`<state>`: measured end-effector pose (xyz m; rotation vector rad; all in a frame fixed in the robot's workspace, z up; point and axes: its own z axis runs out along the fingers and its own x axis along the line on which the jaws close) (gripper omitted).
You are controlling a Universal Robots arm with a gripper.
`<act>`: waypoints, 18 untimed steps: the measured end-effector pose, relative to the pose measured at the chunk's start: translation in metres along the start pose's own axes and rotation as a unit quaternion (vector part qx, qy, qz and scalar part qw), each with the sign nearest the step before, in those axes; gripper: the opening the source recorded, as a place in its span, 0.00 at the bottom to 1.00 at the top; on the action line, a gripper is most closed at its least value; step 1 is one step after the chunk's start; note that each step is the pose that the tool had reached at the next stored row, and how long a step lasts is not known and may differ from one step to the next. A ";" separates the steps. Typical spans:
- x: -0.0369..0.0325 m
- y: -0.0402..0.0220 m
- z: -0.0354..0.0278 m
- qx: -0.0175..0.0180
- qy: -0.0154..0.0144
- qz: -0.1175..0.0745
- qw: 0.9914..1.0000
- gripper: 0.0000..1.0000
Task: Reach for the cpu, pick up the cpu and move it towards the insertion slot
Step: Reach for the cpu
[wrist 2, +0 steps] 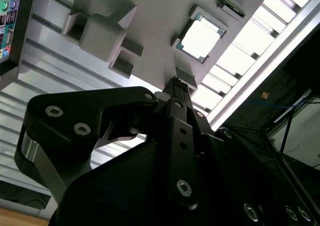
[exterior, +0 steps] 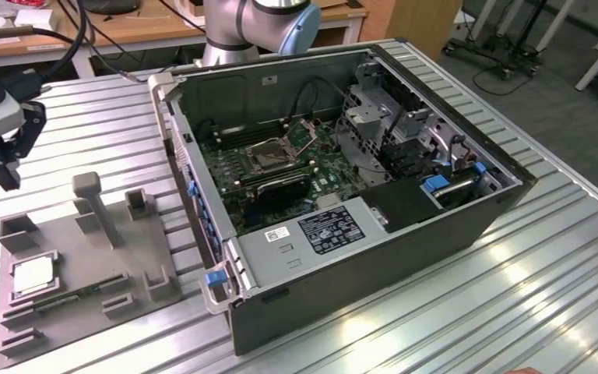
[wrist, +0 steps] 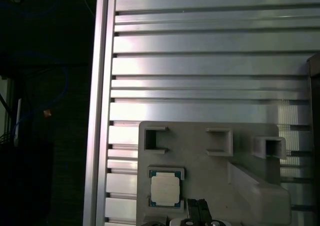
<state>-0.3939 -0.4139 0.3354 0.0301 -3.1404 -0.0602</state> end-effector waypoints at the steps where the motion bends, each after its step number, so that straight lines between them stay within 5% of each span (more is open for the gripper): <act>1: 0.0001 0.0000 0.0005 0.000 0.000 0.000 1.000 0.10; 18: 0.0003 -0.0005 0.0088 0.000 0.000 0.000 1.000 0.10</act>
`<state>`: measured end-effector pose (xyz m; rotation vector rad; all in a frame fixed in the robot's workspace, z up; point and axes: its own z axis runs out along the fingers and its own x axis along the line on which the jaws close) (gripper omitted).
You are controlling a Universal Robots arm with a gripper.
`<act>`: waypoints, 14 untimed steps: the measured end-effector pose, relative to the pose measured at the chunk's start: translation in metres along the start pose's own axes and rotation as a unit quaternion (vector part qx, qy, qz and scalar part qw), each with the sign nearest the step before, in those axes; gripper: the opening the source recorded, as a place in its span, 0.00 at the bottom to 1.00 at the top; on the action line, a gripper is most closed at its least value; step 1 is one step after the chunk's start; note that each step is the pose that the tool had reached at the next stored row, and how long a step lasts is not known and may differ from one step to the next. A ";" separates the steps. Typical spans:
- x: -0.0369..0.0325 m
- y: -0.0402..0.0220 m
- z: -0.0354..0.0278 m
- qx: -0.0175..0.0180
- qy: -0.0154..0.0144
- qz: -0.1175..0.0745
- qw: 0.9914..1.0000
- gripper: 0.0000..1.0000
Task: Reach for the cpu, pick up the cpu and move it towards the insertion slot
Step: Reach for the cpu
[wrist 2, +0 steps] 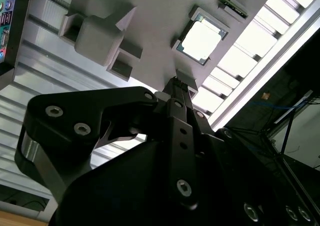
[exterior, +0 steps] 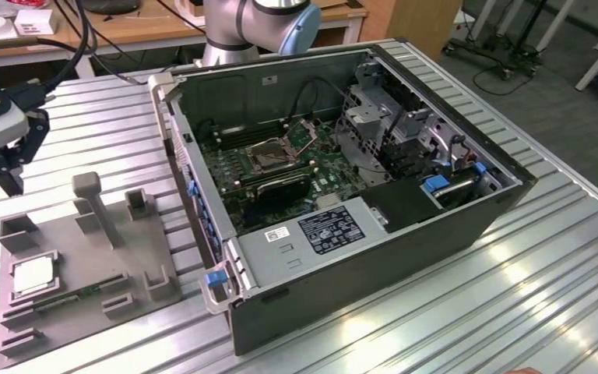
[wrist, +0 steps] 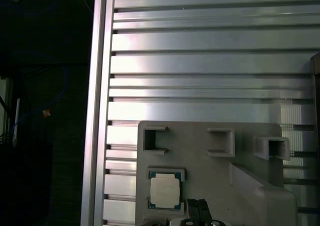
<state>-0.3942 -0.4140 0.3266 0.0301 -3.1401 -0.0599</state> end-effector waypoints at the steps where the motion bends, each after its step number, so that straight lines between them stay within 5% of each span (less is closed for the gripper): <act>1: 0.0000 0.0000 0.0001 0.000 0.000 0.000 1.000 0.10; 14: 0.0004 -0.0008 0.0058 -0.001 -0.001 0.000 1.000 0.10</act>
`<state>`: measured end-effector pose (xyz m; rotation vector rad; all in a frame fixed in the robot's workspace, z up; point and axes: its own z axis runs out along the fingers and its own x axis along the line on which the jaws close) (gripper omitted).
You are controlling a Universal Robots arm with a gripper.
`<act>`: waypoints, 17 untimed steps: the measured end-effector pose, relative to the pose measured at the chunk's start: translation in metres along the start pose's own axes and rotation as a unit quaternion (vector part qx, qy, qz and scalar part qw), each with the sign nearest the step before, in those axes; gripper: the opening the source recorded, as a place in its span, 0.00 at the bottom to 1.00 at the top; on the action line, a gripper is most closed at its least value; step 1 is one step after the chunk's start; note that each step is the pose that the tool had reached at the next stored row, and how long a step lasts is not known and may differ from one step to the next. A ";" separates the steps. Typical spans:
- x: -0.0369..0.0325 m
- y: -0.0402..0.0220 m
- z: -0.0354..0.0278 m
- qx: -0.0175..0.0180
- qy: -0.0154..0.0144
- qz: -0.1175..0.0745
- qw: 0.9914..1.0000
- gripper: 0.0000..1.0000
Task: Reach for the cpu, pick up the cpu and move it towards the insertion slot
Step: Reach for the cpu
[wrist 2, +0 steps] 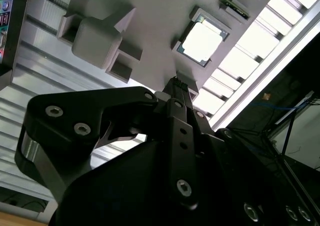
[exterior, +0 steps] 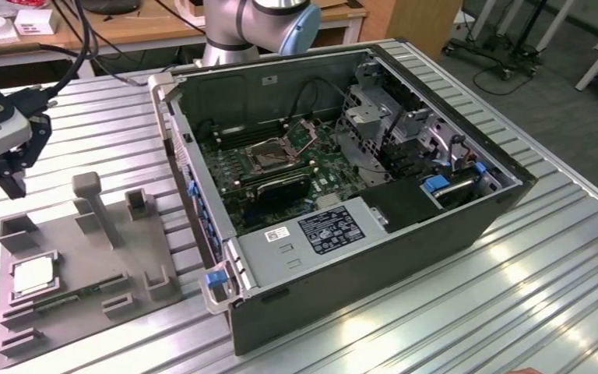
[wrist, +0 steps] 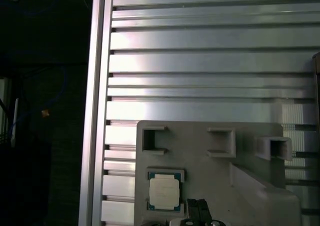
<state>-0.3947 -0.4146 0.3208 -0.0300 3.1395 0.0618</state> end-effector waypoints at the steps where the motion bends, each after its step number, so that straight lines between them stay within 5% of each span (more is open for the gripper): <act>1: 0.0001 -0.0002 0.0011 0.000 0.000 0.000 1.000 0.10; 17: 0.0054 -0.0011 0.0131 0.000 0.000 0.000 1.000 0.10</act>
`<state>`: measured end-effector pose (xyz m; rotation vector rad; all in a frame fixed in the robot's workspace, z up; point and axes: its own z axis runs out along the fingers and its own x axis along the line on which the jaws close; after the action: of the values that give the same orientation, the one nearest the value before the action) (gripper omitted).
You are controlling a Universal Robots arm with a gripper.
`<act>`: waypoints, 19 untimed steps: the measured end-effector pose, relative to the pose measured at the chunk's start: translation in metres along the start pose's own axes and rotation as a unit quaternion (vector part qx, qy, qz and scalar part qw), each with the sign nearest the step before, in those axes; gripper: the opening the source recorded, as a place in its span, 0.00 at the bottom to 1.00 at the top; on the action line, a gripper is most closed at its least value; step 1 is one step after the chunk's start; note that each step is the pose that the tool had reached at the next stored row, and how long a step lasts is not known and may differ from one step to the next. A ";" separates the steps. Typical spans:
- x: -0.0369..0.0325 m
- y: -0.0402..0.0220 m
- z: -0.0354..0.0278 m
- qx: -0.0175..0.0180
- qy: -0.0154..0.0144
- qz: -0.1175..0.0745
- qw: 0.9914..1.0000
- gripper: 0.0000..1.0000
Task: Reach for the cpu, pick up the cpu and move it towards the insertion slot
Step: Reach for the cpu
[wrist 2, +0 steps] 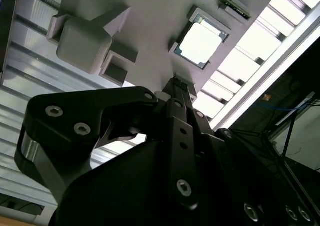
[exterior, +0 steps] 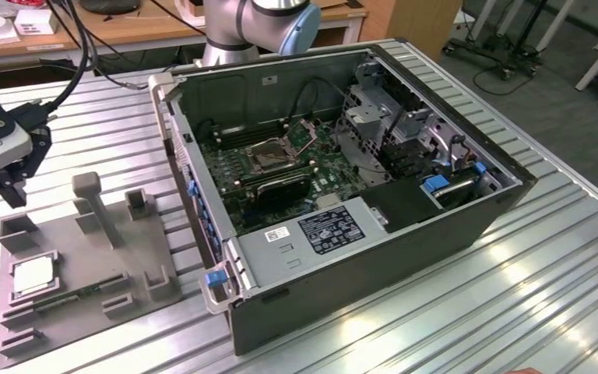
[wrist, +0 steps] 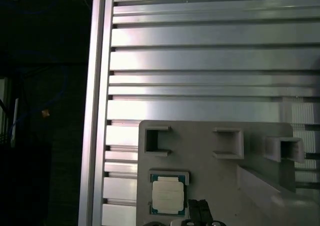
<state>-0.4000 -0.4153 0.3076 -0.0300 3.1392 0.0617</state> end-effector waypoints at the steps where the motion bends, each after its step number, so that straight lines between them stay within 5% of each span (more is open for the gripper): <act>1: 0.0007 0.0000 0.0001 0.000 0.000 0.000 1.000 0.10; 10: 0.0112 0.0002 0.0009 0.000 0.000 0.000 1.000 0.10; 19: 0.0116 0.0002 0.0009 0.000 0.000 0.000 1.000 0.10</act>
<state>-0.4115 -0.4153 0.3067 -0.0301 3.1382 0.0618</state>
